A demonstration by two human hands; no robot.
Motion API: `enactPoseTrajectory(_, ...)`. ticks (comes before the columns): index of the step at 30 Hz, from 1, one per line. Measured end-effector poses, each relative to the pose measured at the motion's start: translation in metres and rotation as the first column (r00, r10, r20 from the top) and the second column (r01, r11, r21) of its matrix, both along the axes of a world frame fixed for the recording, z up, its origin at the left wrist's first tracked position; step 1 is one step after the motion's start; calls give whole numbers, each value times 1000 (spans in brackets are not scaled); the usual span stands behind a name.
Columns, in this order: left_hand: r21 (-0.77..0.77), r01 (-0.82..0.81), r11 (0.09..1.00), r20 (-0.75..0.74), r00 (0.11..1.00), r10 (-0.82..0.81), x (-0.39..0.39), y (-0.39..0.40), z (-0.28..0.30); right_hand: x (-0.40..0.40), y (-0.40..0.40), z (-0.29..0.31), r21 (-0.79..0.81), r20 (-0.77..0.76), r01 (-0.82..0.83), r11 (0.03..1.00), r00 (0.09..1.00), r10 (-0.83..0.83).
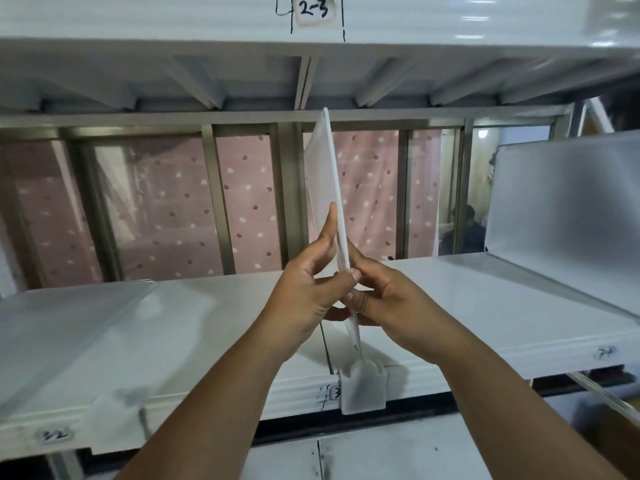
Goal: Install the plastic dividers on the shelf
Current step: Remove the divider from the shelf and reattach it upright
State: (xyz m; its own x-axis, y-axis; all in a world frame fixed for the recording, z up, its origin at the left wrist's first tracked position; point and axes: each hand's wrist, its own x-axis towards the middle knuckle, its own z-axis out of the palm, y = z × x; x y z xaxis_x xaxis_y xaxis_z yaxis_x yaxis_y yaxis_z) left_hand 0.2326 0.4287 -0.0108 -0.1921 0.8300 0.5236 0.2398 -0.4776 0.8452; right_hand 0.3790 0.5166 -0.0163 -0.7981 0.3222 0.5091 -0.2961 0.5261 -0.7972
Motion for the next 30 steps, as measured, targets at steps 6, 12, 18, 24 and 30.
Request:
enactPoseTrajectory(6, 24, -14, 1000, -7, 1000, 15, 0, 2, -3, 1, 2, -4, -19, -9, 7, 1000, 1000, -7)
enactPoseTrajectory(12, 18, -41, 999, -11, 999, 41, 2, 4, -2, 1, 3, -4, -9, -6, -1, 1000, 1000, 1)
enactPoseTrajectory(18, 22, -38, 999, -14, 999, 38, 5, 3, -1, 6, 3, -2, -23, -7, -4, 1000, 1000, 4)
enactPoseTrajectory(24, 34, -28, 999, -30, 999, 29, 6, 2, -3, 7, -1, -3, -34, -16, -12, 999, 1000, 11)
enactPoseTrajectory(30, 22, -34, 999, -64, 997, 35, 7, 4, 0, 9, 2, -6, -55, -28, -7, 998, 1000, 6)
